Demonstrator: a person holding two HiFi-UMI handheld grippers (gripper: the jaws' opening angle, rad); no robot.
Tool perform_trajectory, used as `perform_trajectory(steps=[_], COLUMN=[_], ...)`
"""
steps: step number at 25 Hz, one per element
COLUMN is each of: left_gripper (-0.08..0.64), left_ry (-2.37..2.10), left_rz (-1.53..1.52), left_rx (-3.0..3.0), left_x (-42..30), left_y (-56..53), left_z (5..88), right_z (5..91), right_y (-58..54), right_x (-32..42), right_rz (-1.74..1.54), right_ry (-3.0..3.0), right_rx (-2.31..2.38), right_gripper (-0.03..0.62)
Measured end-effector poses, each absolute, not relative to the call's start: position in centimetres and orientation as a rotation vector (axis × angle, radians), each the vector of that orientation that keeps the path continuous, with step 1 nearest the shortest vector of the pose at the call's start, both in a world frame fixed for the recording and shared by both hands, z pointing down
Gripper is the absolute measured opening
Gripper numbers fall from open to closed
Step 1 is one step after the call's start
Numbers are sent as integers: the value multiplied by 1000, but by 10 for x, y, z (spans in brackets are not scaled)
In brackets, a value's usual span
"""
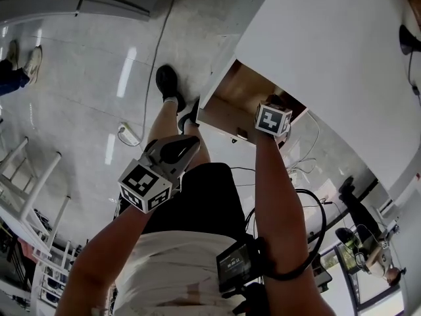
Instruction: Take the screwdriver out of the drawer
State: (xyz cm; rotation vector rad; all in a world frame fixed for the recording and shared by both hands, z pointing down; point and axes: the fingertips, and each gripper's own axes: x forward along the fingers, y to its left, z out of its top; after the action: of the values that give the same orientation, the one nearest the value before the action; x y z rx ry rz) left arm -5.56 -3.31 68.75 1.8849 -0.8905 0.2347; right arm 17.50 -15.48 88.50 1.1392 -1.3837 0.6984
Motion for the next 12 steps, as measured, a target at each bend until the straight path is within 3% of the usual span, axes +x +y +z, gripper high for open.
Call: perform_trajectory(steps=[12], left_gripper=[17], left_ry=[-883], left_rz=[248], left_rx=[1946], left_x=[-45], left_y=[-34], left_z=[663], right_z=[845], right_y=[-150], right_x=[150], right_rz=[630], right_ry=[-1561], right_rx=[1062], right_gripper=[14])
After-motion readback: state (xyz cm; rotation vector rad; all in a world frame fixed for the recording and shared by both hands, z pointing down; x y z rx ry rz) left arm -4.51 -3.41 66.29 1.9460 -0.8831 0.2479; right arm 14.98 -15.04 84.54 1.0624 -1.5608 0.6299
